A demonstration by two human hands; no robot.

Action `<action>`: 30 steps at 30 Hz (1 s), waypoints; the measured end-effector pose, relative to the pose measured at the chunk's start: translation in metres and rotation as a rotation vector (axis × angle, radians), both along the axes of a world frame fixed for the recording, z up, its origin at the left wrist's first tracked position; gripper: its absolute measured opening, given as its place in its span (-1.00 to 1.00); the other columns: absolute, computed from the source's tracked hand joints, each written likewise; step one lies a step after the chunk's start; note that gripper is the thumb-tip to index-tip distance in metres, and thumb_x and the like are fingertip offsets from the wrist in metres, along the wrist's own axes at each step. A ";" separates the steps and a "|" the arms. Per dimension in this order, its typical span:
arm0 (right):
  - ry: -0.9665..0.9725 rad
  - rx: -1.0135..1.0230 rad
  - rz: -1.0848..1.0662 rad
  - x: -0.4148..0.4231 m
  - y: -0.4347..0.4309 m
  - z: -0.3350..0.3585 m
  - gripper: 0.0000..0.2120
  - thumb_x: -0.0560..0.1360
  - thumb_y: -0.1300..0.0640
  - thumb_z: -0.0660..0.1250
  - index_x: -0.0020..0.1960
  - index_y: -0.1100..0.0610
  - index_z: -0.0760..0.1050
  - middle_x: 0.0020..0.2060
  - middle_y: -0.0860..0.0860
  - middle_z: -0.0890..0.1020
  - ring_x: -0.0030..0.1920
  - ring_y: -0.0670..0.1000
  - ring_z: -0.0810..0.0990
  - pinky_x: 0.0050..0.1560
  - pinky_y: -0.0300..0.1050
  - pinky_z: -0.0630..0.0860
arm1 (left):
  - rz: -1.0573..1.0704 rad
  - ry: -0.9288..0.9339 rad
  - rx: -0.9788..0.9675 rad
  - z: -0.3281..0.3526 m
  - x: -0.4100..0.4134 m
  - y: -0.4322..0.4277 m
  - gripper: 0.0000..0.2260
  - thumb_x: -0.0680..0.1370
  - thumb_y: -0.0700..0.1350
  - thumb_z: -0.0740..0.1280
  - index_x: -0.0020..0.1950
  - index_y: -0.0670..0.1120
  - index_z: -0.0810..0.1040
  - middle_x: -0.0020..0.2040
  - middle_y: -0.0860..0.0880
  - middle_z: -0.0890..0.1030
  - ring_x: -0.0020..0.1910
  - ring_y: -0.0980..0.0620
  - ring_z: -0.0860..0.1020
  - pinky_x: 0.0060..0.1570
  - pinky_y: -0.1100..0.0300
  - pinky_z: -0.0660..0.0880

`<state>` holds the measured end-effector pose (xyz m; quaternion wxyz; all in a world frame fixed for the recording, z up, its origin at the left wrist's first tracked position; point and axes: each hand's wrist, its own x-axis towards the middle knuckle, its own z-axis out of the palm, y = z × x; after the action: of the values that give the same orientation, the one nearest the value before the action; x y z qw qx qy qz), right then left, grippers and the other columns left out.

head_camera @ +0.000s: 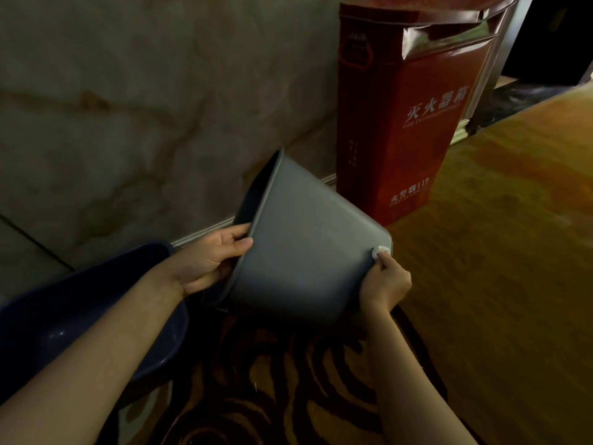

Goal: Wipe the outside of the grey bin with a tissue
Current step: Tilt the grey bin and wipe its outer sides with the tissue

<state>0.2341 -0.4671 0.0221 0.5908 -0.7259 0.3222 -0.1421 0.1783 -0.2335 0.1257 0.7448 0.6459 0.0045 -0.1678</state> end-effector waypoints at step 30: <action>-0.106 -0.219 0.095 -0.064 0.002 -0.035 -0.74 0.49 0.30 0.30 0.16 0.15 0.57 0.02 0.14 0.61 -0.14 -0.10 0.41 0.05 -0.13 0.45 | 0.114 0.067 0.334 0.030 0.031 -0.008 -0.62 0.48 -0.06 0.29 0.28 0.09 0.37 -0.07 0.02 0.63 -0.23 0.11 0.61 -0.26 0.22 0.52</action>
<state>0.1697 -0.4651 -0.0128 0.5302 -0.7920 0.2383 -0.1864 0.2091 -0.2416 0.1552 0.6350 0.7533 0.0935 -0.1436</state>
